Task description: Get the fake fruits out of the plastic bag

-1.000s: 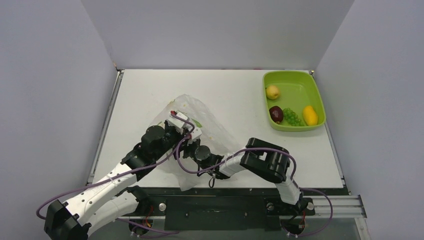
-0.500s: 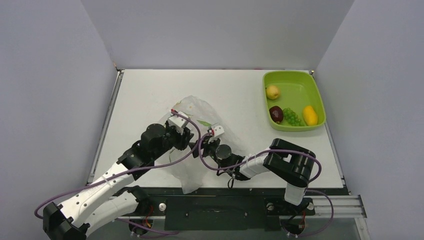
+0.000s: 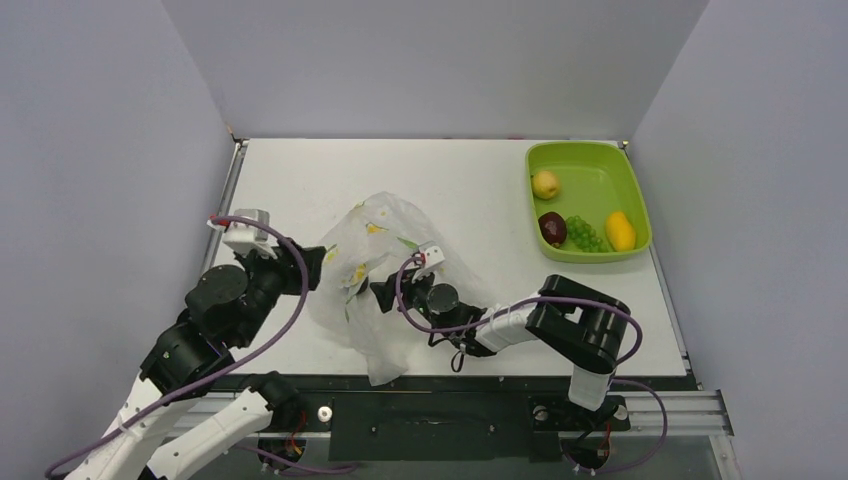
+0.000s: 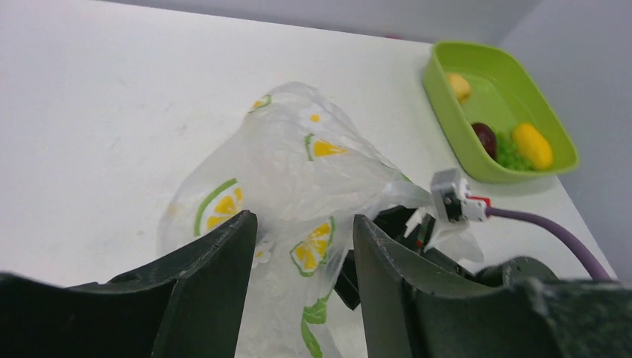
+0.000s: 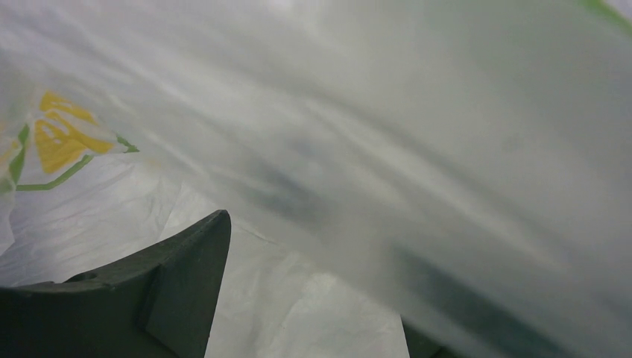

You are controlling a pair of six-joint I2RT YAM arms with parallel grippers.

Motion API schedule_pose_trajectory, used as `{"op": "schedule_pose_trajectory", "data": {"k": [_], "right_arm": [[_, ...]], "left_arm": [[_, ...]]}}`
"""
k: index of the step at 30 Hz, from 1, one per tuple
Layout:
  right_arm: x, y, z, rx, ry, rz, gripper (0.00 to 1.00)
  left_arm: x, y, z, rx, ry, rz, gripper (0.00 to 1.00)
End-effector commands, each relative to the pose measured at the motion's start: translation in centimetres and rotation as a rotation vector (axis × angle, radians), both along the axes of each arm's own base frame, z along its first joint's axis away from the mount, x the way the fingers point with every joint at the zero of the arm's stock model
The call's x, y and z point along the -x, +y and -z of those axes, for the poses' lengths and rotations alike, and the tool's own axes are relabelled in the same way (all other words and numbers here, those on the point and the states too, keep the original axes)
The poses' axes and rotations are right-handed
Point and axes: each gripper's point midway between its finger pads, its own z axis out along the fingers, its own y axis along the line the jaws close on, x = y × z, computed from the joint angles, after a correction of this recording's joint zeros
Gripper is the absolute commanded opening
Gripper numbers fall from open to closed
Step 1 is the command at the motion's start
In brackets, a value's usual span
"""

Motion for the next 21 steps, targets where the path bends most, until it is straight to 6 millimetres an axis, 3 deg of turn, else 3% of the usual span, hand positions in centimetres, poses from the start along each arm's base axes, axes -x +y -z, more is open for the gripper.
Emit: {"op": "schedule_pose_trajectory", "data": {"k": [1, 5, 8, 10, 15, 21], "right_arm": [[-0.5, 1.6, -1.8, -0.067, -0.001, -0.042, 0.71], [-0.2, 2.9, -1.8, -0.069, 0.012, -0.087, 0.71], [-0.2, 3.4, -1.1, -0.049, 0.033, -0.101, 0.71], [-0.1, 3.9, -1.0, -0.041, 0.041, -0.115, 0.71], [-0.4, 4.7, -0.7, -0.015, 0.058, -0.125, 0.71], [-0.5, 5.8, -0.3, 0.005, 0.076, -0.150, 0.70]], "left_arm": [[-1.7, 4.7, 2.3, -0.044, 0.142, -0.345, 0.48], [-6.6, 5.3, 5.6, -0.130, 0.301, -0.417, 0.47], [-10.8, 6.6, 9.1, -0.027, 0.431, -0.407, 0.36], [-12.6, 6.2, 11.7, 0.020, 0.492, -0.357, 0.31], [-14.5, 3.1, 18.9, 0.027, 0.714, -0.194, 0.21], [-14.6, 3.5, 24.4, -0.043, 0.823, -0.220, 0.20]]}}
